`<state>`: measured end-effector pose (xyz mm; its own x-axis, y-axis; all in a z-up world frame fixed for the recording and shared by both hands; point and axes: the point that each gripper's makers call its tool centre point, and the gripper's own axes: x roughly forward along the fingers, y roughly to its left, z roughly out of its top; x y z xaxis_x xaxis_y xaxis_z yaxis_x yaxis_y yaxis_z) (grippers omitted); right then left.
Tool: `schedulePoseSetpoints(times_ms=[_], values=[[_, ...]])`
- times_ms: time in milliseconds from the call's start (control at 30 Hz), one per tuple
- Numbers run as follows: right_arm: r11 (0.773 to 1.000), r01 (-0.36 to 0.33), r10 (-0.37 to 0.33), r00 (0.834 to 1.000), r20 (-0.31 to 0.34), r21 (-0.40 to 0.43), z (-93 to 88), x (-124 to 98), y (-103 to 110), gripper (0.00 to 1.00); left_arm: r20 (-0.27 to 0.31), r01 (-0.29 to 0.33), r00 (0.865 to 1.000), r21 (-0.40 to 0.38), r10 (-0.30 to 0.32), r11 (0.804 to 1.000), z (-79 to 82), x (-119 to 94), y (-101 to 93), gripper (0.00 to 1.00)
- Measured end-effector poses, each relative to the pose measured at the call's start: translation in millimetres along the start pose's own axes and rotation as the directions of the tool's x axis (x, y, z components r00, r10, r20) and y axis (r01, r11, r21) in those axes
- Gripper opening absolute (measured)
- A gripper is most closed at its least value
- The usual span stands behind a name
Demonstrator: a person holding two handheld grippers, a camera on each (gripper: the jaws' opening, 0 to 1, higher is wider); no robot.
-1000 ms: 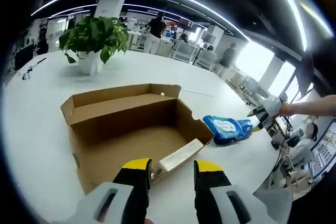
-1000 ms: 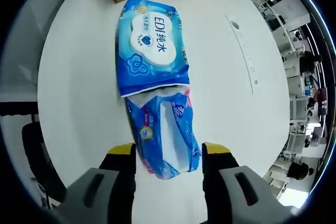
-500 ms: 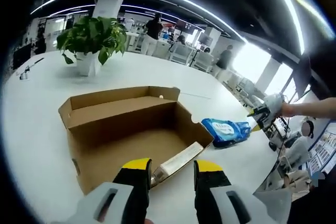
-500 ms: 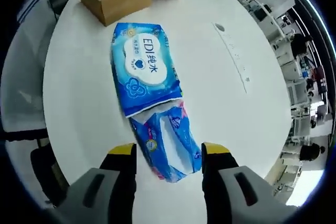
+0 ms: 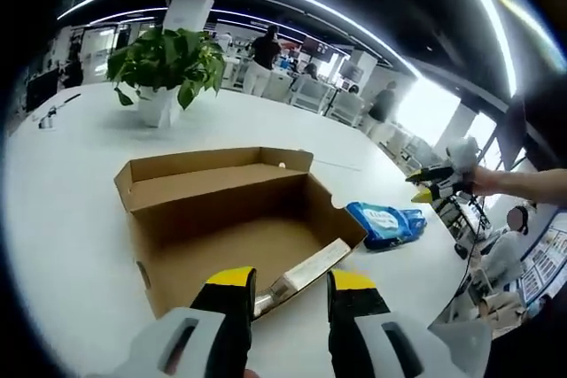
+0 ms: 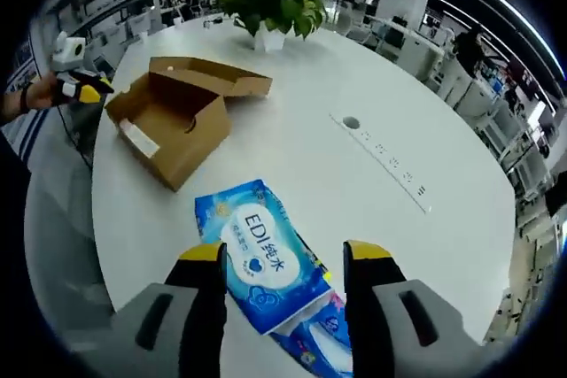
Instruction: Operate the shoe box by opening the lid, removing the specified soft item, and placing it in the target area until the item is outside and the box remains undamaged.
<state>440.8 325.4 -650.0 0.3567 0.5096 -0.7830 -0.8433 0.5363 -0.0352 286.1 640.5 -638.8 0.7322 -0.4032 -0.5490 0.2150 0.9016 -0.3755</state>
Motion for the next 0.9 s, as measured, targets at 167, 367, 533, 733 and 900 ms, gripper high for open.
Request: schedulePoseSetpoints(times_ms=[167,367,533,733,900], values=[[0.997,-0.076,0.077,0.997,0.02,-0.016,21.0,24.0,32.0,0.53,0.008,-0.013,1.0,-0.012,0.013,1.0,-1.4,-6.7,8.8,0.32],[0.989,-0.135,0.136,0.99,0.024,-0.054,42.5,45.1,63.2,0.52,0.023,-0.024,0.999,-0.029,0.025,0.999,-2.5,-13.6,16.0,0.32],[0.979,-0.181,0.185,0.982,0.03,-0.091,61.5,58.5,88.5,0.52,0.033,-0.028,0.999,-0.039,0.029,0.999,-2.9,-17.9,20.3,0.32],[0.967,-0.219,0.225,0.974,0.031,-0.132,80.4,69.8,110.5,0.52,0.038,-0.031,0.999,-0.051,0.033,0.998,-7.7,-23.4,24.5,0.32],[0.958,-0.244,0.253,0.967,0.042,-0.149,92.9,76.1,126.1,0.51,0.037,-0.036,0.999,-0.053,0.038,0.998,-12.6,-28.6,28.2,0.32]])
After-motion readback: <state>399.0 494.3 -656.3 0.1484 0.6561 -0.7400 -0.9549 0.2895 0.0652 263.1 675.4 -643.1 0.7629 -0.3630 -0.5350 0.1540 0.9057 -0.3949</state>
